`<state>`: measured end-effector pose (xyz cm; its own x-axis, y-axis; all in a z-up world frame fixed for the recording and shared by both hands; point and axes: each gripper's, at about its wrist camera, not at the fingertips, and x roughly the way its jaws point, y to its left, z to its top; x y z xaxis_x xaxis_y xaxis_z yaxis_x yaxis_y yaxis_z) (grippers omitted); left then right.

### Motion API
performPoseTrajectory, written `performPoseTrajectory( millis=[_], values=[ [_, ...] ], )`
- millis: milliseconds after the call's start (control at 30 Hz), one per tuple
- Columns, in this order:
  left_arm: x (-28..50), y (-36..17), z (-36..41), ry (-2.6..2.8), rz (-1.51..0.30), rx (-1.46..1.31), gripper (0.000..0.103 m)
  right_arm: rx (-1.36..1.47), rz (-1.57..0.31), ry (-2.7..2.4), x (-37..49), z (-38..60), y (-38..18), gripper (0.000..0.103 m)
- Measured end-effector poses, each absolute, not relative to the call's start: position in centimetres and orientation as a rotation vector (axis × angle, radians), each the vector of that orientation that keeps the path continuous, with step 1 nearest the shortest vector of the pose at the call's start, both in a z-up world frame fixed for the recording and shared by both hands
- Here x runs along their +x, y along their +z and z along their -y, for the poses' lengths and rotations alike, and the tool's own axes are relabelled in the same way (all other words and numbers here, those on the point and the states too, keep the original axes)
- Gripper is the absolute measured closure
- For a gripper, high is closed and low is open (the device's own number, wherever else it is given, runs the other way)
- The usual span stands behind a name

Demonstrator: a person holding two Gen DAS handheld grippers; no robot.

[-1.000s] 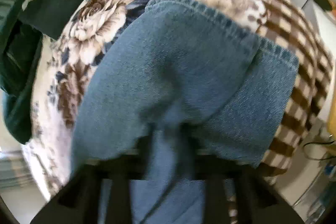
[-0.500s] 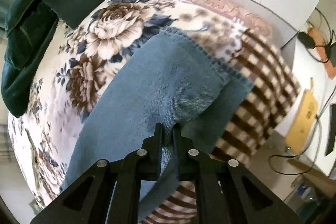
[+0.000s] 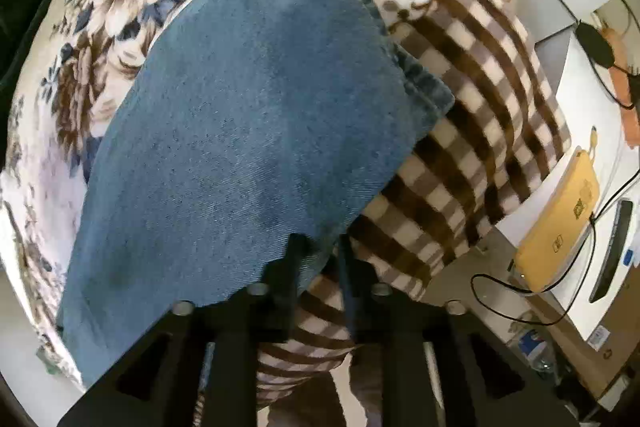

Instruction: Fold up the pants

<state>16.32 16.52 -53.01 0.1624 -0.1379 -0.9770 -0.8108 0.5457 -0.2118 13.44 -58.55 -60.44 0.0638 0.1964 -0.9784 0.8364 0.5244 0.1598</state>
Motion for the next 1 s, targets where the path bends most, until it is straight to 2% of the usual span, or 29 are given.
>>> performPoseTrajectory(
  millis=[33, 100, 167, 200, 267, 300, 333, 367, 400, 433, 533, 600, 700, 733, 900, 967, 1000],
  values=[
    [16.7, -52.1, -15.9, 0.581, -1.361, -0.849, 0.088, 0.968, -1.425, -0.615, 13.0, 59.0, -60.0, 0.063],
    [17.4, -50.3, -14.6, 0.566, -1.374, -0.737, 0.087, 1.009, -1.366, -0.634, 12.2, 60.0, -59.3, 0.059],
    [17.9, -48.2, -13.0, 0.537, -1.349, -0.639, 0.081, 1.089, -1.288, -0.669, 11.0, 61.6, -59.1, 0.056],
    [18.1, -47.4, -12.1, 0.525, -1.330, -0.600, 0.074, 1.115, -1.278, -0.693, 10.7, 62.3, -59.3, 0.048],
    [19.0, -45.7, -10.0, 0.483, -1.294, -0.522, 0.053, 1.215, -1.223, -0.744, 9.7, 64.2, -60.4, 0.047],
    [19.9, -45.0, -8.1, 0.442, -1.278, -0.483, 0.032, 1.266, -1.204, -0.738, 9.3, 64.9, -61.3, 0.047],
    [20.5, -44.7, -7.3, 0.414, -1.269, -0.466, 0.023, 1.321, -1.190, -0.743, 9.0, 65.5, -62.1, 0.047],
    [21.5, -44.5, -5.0, 0.354, -1.261, -0.434, 0.023, 1.371, -1.132, -0.755, 8.6, 66.0, -62.1, 0.049],
    [22.2, -44.6, -3.7, 0.317, -1.265, -0.416, 0.023, 1.367, -1.088, -0.749, 8.5, 65.7, -61.7, 0.069],
    [23.0, -45.1, -1.3, 0.264, -1.281, -0.391, 0.023, 1.289, -1.053, -0.754, 9.0, 65.5, -60.0, 0.076],
    [24.2, -46.9, 4.4, 0.140, -1.322, -0.373, 0.023, 1.079, -0.970, -0.757, 9.5, 64.8, -56.0, 0.079],
    [24.9, -48.3, 8.8, 0.054, -1.354, -0.344, 0.023, 0.949, -1.004, -0.828, 9.1, 65.0, -55.2, 0.079],
    [25.8, -50.2, 14.8, -0.049, -1.386, -0.278, 0.023, 1.099, -1.119, -0.746, 7.4, 66.9, -58.6, 0.077],
    [25.9, -51.1, 16.6, -0.082, -1.397, -0.257, 0.023, 1.203, -1.104, -0.697, 6.2, 67.4, -59.7, 0.072],
    [25.9, -55.9, 21.4, -0.152, -1.504, -0.177, 0.023, 1.370, -0.998, -0.594, 3.7, 66.8, -61.3, 0.045],
    [26.0, -57.3, 22.2, -0.148, -1.524, -0.133, 0.021, 1.486, -0.962, -0.564, 3.7, 66.2, -62.9, 0.045],
    [26.0, -57.7, 22.2, -0.159, -1.529, -0.127, 0.015, 1.526, -0.929, -0.571, 3.3, 66.0, -63.3, 0.045]
  ],
)
